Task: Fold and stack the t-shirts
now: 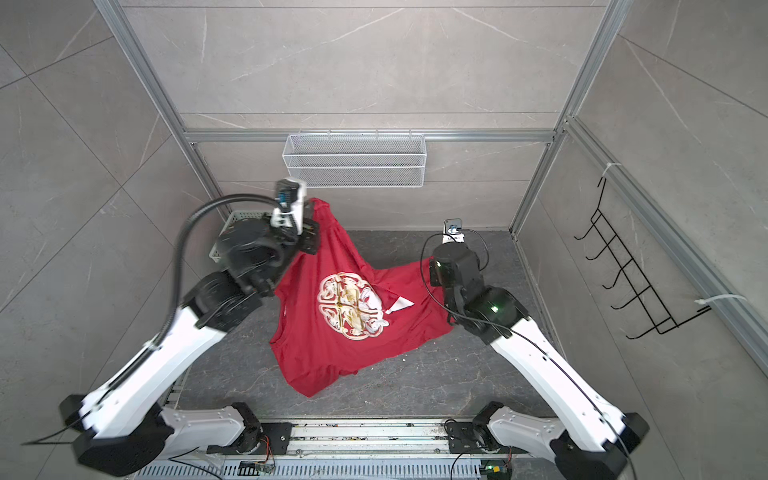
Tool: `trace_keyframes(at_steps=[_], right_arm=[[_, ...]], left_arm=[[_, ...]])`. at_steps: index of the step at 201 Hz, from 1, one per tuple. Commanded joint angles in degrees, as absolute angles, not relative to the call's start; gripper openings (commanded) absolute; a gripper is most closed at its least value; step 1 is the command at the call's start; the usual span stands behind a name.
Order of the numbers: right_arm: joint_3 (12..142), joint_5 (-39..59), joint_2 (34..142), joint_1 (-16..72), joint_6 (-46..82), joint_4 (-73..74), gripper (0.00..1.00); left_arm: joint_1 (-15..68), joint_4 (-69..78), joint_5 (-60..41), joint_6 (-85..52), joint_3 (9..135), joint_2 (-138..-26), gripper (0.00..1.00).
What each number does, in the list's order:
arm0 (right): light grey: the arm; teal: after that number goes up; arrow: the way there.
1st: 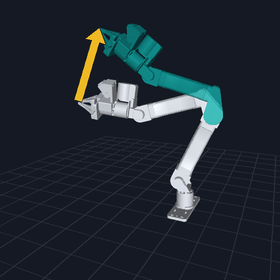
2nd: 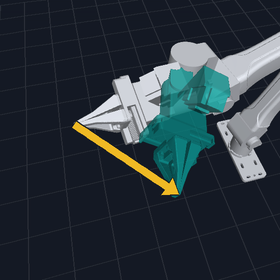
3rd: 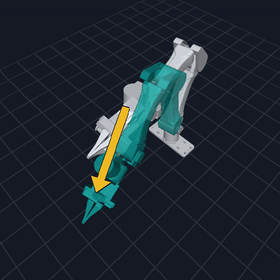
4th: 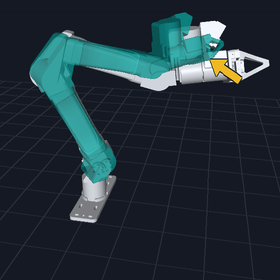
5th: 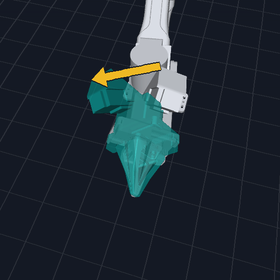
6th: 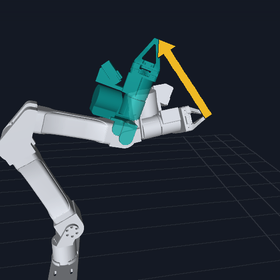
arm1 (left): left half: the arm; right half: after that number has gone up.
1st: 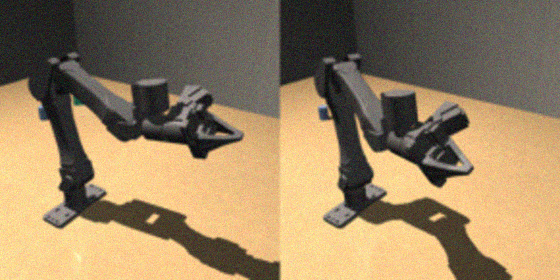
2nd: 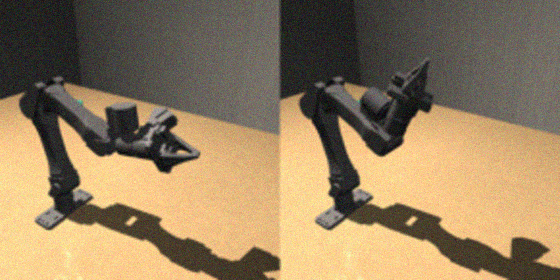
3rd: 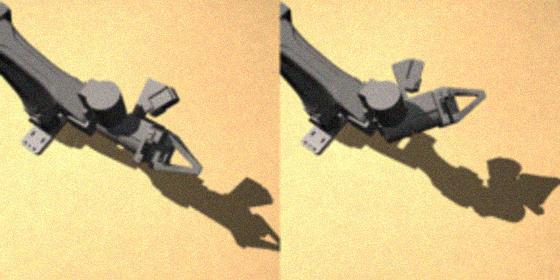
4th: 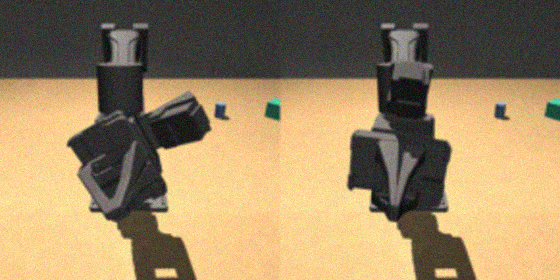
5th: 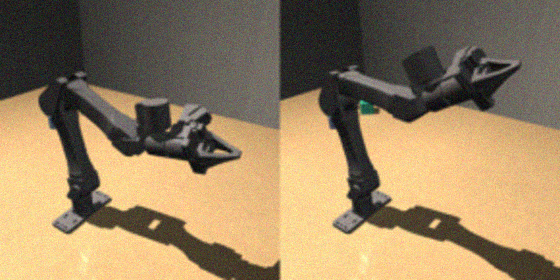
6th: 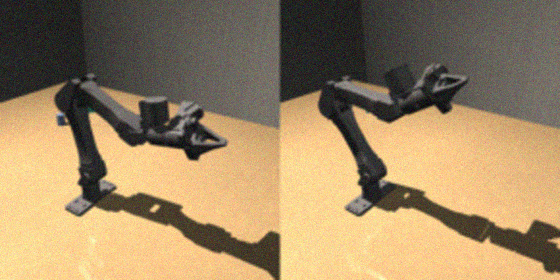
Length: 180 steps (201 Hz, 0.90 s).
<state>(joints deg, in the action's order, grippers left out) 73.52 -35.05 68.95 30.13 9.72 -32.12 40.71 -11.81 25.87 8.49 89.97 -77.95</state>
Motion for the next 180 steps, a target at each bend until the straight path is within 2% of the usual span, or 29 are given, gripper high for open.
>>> trace_keyframes(at_steps=[1,18,25,38,42,59,74,97,180], right_arm=[[70.89,-22.48,72.90,22.58,15.13,-24.50,0.00],[72.14,-17.43,80.75,18.66,17.55,-24.11,0.04],[73.08,-16.35,84.38,17.15,18.98,-24.32,0.10],[75.08,-13.37,90.80,14.03,21.82,-24.55,0.28],[75.79,-12.12,92.42,13.16,22.84,-24.87,0.32],[76.21,-6.71,95.19,10.29,25.99,-23.50,0.40],[73.64,-5.19,93.51,9.54,26.24,-20.53,0.51],[71.82,-5.58,91.29,8.83,25.17,-21.38,0.55],[59.99,-4.39,92.25,7.62,23.70,-21.14,0.57]], left_arm=[[30.69,-9.00,14.38,-0.73,90.92,-82.86,0.00],[25.74,-10.67,6.05,-5.29,94.11,-91.34,0.01],[24.93,-12.12,5.37,-5.90,96.54,-95.40,0.10],[24.56,-15.77,7.47,-4.48,102.12,-102.76,0.38],[24.61,-17.20,9.13,-4.00,104.23,-104.89,0.43],[24.56,-23.38,14.97,-3.63,111.49,-111.59,0.51],[24.60,-24.77,16.87,-3.71,111.40,-112.42,0.56],[24.56,-22.77,15.87,-4.96,104.08,-108.31,0.60],[28.20,-27.17,7.18,-26.52,71.11,-93.09,0.60]])
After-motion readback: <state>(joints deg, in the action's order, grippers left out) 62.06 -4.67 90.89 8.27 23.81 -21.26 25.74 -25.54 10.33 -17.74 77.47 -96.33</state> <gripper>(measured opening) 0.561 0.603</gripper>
